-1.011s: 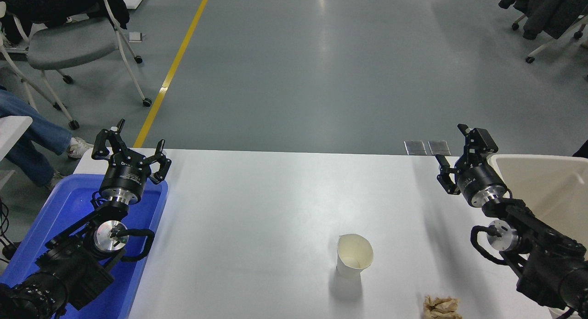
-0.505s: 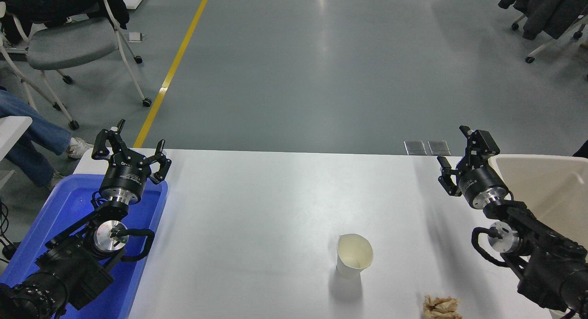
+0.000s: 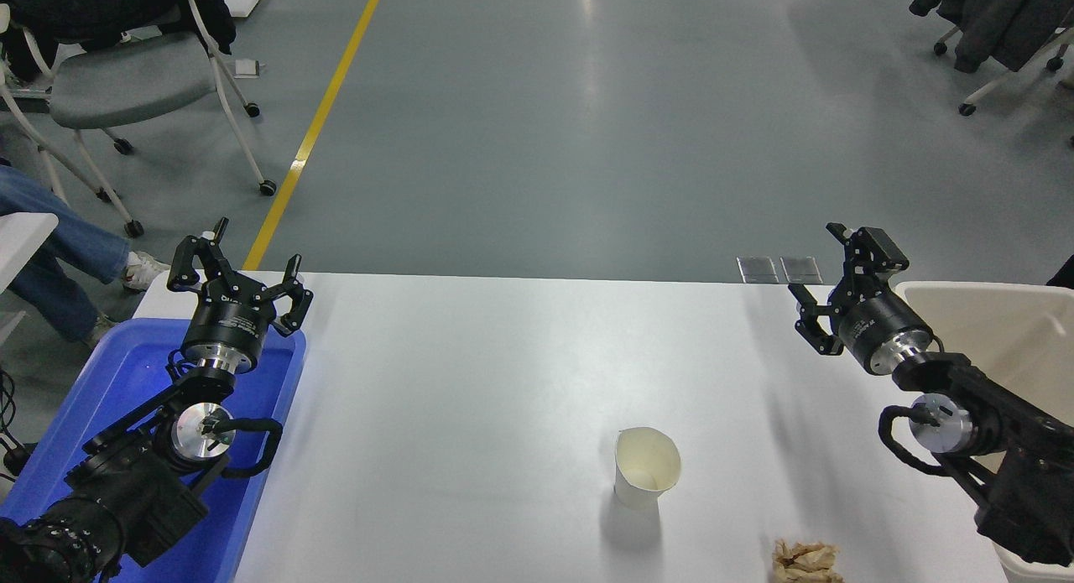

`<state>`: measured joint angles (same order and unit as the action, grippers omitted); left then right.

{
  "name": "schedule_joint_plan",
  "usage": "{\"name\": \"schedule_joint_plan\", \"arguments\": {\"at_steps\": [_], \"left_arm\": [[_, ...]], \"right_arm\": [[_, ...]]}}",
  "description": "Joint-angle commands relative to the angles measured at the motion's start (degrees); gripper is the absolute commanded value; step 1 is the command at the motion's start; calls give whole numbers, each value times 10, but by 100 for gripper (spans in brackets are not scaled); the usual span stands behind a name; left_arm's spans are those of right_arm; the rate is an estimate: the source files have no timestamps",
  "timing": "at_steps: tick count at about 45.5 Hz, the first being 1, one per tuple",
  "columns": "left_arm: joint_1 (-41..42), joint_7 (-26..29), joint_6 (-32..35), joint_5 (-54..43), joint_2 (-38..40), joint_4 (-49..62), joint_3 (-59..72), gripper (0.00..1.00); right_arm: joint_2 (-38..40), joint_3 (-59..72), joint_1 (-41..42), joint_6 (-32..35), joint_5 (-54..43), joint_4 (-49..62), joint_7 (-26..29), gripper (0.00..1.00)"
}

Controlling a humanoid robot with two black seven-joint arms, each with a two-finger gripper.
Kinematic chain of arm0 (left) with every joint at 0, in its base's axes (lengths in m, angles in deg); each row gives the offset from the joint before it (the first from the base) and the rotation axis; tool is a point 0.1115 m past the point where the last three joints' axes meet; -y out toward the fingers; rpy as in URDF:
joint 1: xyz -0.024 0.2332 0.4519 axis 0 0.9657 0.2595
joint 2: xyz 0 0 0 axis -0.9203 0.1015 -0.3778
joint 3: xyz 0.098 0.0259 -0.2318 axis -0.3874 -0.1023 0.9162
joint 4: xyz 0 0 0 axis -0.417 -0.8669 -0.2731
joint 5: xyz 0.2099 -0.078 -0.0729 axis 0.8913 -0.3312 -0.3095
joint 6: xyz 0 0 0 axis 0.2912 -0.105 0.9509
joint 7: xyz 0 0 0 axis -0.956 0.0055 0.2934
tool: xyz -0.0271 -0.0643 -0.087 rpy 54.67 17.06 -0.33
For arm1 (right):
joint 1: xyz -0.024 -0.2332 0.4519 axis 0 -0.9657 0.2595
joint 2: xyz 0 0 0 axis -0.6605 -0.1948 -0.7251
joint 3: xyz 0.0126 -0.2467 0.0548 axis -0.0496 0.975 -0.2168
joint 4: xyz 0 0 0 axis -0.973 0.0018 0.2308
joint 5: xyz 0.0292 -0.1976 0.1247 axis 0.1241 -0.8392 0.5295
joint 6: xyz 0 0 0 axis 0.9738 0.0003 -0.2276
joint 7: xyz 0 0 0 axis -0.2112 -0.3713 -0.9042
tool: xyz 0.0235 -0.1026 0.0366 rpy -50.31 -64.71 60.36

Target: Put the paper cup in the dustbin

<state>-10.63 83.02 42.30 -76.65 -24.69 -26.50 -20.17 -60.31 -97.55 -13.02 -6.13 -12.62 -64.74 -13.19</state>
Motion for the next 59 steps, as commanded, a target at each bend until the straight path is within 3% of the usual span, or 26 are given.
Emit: {"name": "schedule_joint_plan", "arguments": {"at_steps": [1, 27, 35, 40, 59], "left_arm": [[0, 0, 0, 0, 0, 0, 0, 100], [0, 0, 0, 0, 0, 0, 0, 100], [0, 0, 0, 0, 0, 0, 0, 100], [0, 0, 0, 0, 0, 0, 0, 100], [0, 0, 0, 0, 0, 0, 0, 100]], "right_arm": [[18, 19, 2, -32, -16, -28, 36, 100], [155, 90, 29, -45, -206, -252, 178, 100], [172, 138, 60, -41, -317, -317, 225, 100], [182, 208, 116, -36, -356, -341, 254, 99], [133, 567, 384, -7, -468, -386, 246, 99]]}}
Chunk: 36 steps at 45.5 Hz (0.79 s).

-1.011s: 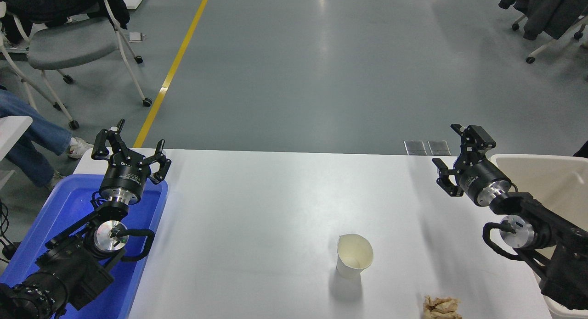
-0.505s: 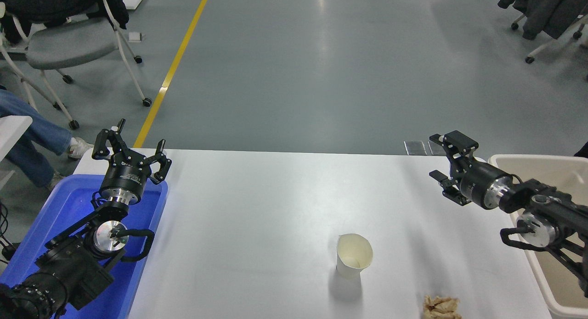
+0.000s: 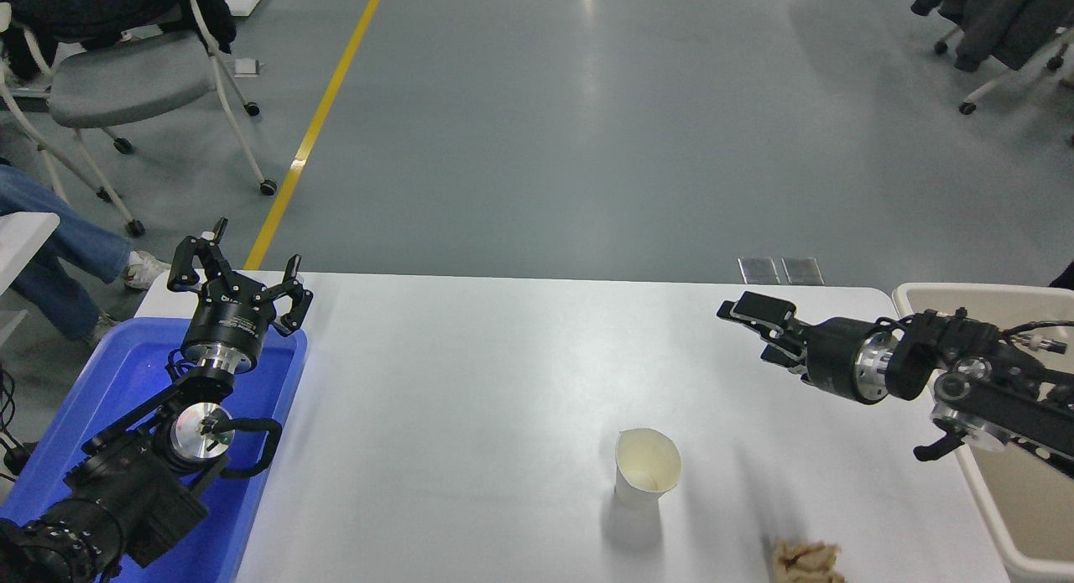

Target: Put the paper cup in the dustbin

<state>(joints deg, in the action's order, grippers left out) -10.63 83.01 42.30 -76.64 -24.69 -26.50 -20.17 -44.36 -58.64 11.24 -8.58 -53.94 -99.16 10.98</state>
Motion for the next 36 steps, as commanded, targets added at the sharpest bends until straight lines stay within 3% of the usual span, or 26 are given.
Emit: {"name": "schedule_joint_plan", "arguments": {"at_steps": [1, 12, 36], "left_arm": [[0, 0, 0, 0, 0, 0, 0, 100], [0, 0, 0, 0, 0, 0, 0, 100], [0, 0, 0, 0, 0, 0, 0, 100]], "right_arm": [[-28, 189, 152, 17, -55, -45, 5, 99], [-90, 247, 193, 10, -67, -58, 5, 99], [-172, 299, 174, 16, -130, -7, -20, 99]]}}
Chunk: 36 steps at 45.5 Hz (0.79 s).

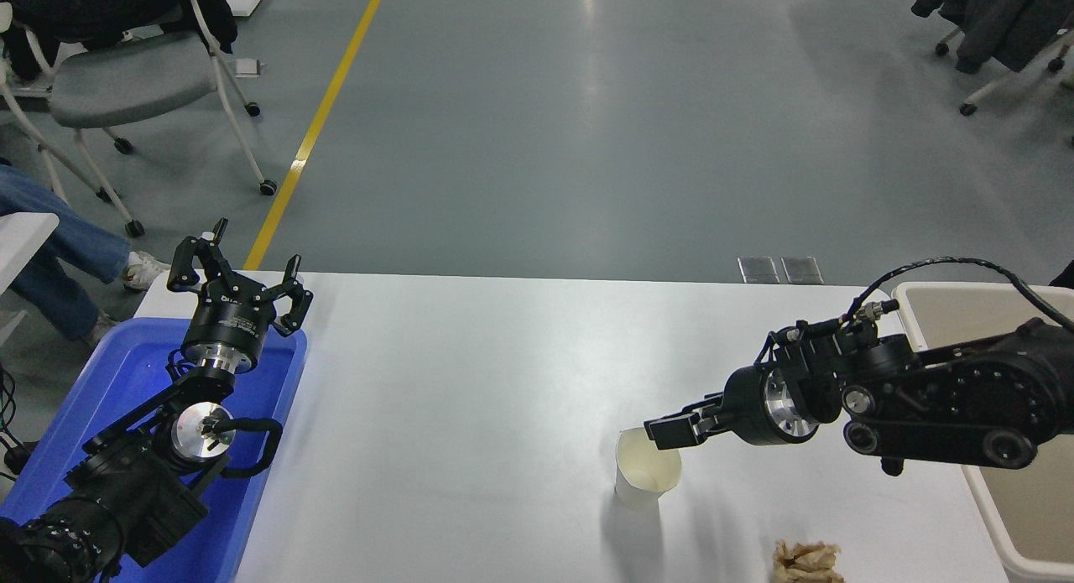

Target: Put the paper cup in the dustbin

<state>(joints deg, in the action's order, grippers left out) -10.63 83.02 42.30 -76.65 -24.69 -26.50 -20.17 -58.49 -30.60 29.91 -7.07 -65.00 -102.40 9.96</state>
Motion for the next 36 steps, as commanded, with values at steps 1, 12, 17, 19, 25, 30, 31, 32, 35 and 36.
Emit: {"name": "schedule_joint_plan", "arguments": {"at_steps": [1, 12, 17, 19, 25, 30, 31, 32, 35, 36], "left_arm": [[0, 0, 0, 0, 0, 0, 0, 100], [0, 0, 0, 0, 0, 0, 0, 100], [0, 0, 0, 0, 0, 0, 0, 100], [0, 0, 0, 0, 0, 0, 0, 100], [0, 0, 0, 0, 0, 0, 0, 100], [0, 0, 0, 0, 0, 0, 0, 100], [0, 0, 0, 0, 0, 0, 0, 100], [0, 0, 0, 0, 0, 0, 0, 100], [0, 0, 0, 0, 0, 0, 0, 100], [0, 0, 0, 0, 0, 0, 0, 100]], "right_arm": [[-35, 18, -14, 1, -19, 29, -11, 99], [-57, 17, -23, 1, -16, 62, -12, 96], [-61, 17, -32, -1, -16, 72, -12, 86], [-61, 17, -32, -2, -16, 72, -12, 84], [-61, 17, -32, -2, -17, 72, -14, 74], [-61, 19, -32, -4, -21, 74, -17, 41], [-62, 19, -32, -6, -21, 75, -17, 35], [-61, 19, -32, -7, -21, 77, -16, 25], [-61, 19, -30, -7, -21, 80, -17, 13], [-61, 19, -30, -7, -21, 81, -17, 12]]}}
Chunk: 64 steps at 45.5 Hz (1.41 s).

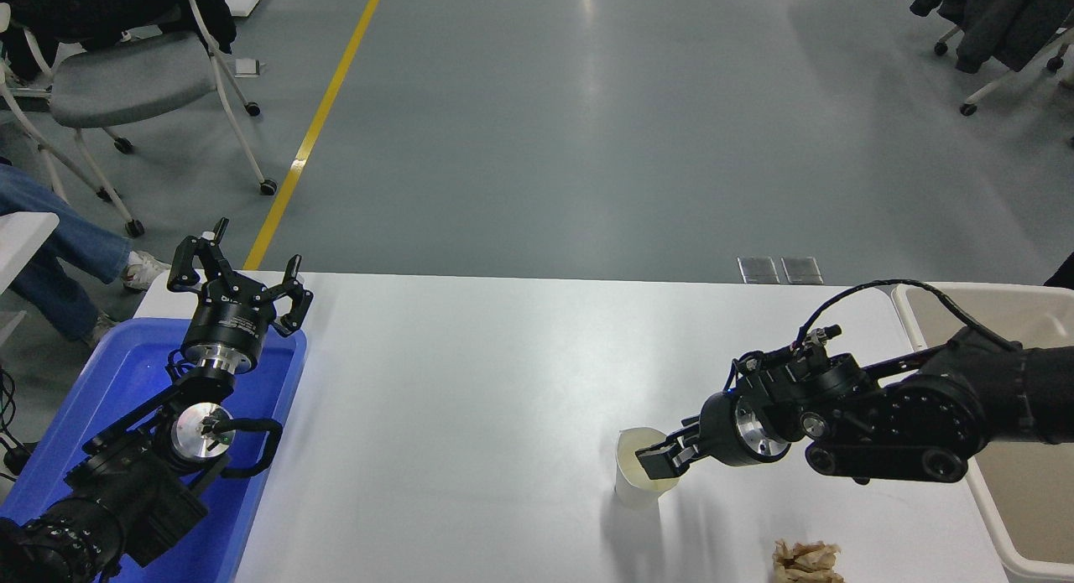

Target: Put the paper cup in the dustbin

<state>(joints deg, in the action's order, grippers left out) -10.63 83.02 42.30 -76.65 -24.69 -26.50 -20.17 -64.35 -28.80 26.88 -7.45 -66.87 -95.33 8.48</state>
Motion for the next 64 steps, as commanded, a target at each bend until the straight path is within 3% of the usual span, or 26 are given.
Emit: {"name": "schedule_joint_plan", "arguments": {"at_steps": [1, 3, 7, 31, 44, 64], "left_arm": [[0, 0, 0, 0, 0, 0, 0, 100], [0, 0, 0, 0, 0, 0, 0, 100], [0, 0, 0, 0, 0, 0, 0, 100], [0, 0, 0, 0, 0, 0, 0, 100], [0, 0, 0, 0, 0, 0, 0, 100], [0, 0, 0, 0, 0, 0, 0, 100]], "right_arm": [[-2, 1, 2, -4, -2, 11, -3, 8], [-2, 1, 5, -4, -1, 11, -3, 2], [-2, 2, 6, -2, -1, 10, -2, 0], [3, 8, 19, 4, 6, 11, -14, 0], [44, 9, 152, 68, 87, -32, -14, 0], [134, -29, 298, 193, 88, -79, -18, 0]]}}
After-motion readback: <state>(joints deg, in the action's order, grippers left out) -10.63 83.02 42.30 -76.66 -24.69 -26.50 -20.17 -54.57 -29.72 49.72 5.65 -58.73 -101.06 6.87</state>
